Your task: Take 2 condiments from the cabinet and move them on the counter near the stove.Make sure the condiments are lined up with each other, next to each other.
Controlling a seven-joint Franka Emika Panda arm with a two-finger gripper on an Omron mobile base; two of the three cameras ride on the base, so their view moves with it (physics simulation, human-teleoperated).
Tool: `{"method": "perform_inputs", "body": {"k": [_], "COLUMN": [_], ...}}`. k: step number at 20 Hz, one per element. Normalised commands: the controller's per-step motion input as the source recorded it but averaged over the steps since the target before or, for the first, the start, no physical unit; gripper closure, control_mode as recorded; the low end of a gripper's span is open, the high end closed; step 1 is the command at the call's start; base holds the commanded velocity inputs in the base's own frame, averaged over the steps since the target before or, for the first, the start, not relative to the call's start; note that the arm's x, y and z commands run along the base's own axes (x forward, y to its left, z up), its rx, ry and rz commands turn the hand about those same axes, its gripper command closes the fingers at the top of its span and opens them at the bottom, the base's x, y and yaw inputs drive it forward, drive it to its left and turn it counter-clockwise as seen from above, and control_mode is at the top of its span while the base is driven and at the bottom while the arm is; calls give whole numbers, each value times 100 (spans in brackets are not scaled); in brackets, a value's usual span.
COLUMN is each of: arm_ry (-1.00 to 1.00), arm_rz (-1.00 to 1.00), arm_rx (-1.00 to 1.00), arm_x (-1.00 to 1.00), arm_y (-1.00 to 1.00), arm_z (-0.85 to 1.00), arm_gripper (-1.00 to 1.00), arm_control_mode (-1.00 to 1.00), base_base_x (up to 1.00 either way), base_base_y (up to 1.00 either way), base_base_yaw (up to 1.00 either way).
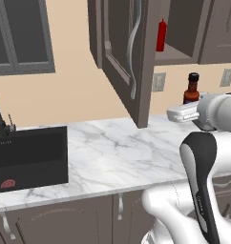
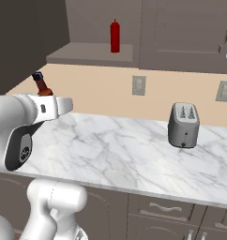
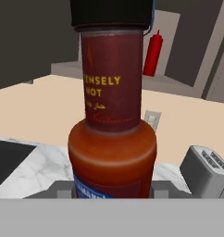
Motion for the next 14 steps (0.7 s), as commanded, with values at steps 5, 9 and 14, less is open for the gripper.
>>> {"method": "perform_inputs", "body": {"k": [5, 9, 14], "arm_ry": [0, 0, 0], "arm_rz": [0, 0, 0], "arm_rx": [0, 0, 0], "arm_x": [0, 0, 0], "arm_y": [0, 0, 0], "arm_z": [0, 0, 0], "arm_gripper": [100, 100, 100], "arm_control_mode": [100, 100, 100], "base_base_x": [0, -19, -41], "base_base_y": [0, 0, 0], "base_base_yaw": [2, 20, 33]}}
